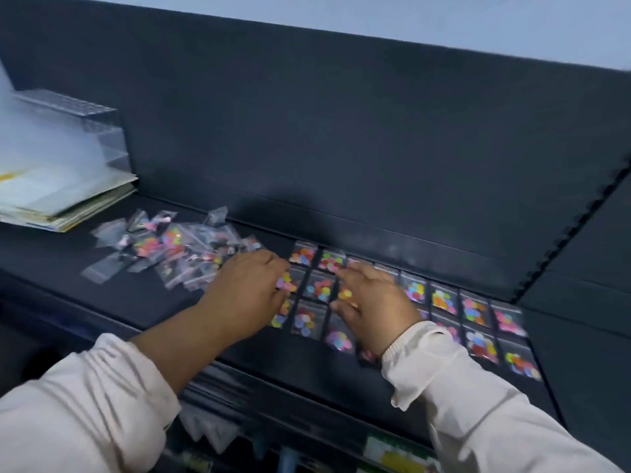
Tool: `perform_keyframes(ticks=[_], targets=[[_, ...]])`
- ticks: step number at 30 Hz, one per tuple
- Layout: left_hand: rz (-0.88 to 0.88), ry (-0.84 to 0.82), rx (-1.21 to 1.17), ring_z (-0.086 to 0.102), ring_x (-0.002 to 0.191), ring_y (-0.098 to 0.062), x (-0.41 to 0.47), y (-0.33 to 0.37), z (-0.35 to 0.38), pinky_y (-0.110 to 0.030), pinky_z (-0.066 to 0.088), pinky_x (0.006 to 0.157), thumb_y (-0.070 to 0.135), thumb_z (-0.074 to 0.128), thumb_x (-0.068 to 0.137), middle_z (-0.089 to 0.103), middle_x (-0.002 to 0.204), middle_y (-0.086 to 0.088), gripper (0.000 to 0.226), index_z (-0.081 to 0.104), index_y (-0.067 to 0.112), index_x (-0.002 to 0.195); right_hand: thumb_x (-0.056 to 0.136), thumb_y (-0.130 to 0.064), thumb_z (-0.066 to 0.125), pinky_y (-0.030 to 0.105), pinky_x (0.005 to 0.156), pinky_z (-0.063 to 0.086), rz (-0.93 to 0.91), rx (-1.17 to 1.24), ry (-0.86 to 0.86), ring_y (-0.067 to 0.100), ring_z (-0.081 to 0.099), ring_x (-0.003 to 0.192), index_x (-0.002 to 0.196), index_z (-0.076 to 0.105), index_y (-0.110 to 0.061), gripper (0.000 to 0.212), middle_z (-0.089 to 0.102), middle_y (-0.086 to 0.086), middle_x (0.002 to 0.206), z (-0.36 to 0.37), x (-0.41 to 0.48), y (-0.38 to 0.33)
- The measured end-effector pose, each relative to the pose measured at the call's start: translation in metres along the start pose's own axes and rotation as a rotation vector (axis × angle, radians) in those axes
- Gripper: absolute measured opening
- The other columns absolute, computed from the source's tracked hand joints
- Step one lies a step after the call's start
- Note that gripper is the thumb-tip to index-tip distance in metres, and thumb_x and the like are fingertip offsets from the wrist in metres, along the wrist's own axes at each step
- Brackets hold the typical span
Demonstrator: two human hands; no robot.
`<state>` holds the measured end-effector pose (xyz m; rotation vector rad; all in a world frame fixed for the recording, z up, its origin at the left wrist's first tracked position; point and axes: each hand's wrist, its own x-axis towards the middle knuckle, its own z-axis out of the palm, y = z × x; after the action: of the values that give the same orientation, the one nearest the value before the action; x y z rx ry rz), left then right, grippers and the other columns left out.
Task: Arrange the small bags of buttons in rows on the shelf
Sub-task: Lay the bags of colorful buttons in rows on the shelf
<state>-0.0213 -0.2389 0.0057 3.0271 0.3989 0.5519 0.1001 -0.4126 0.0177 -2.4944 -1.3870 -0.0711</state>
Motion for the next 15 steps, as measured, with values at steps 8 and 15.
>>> perform_keyframes(ticks=[8, 15], targets=[[-0.171, -0.057, -0.002, 0.059, 0.102, -0.032, -0.024, -0.121, -0.013, -0.041, 0.049, 0.086, 0.036, 0.057, 0.081, 0.063, 0.110, -0.009, 0.043, 0.061, 0.015, 0.118, 0.090, -0.037, 0.053, 0.026, 0.106, 0.031, -0.064, 0.043, -0.105, 0.020, 0.041, 0.127, 0.133, 0.046, -0.022, 0.046, 0.047, 0.000, 0.136, 0.034, 0.078, -0.089], [-0.262, -0.102, -0.042, 0.061, 0.096, -0.038, -0.018, -0.216, -0.019, -0.040, 0.050, 0.081, 0.028, 0.061, 0.079, 0.065, 0.106, -0.017, 0.038, 0.065, 0.010, 0.112, 0.089, -0.034, 0.054, 0.029, 0.095, 0.042, 0.002, 0.081, -0.185, 0.023, 0.050, 0.117, 0.126, 0.053, -0.022, 0.038, 0.053, 0.003, 0.127, 0.067, 0.136, -0.152]])
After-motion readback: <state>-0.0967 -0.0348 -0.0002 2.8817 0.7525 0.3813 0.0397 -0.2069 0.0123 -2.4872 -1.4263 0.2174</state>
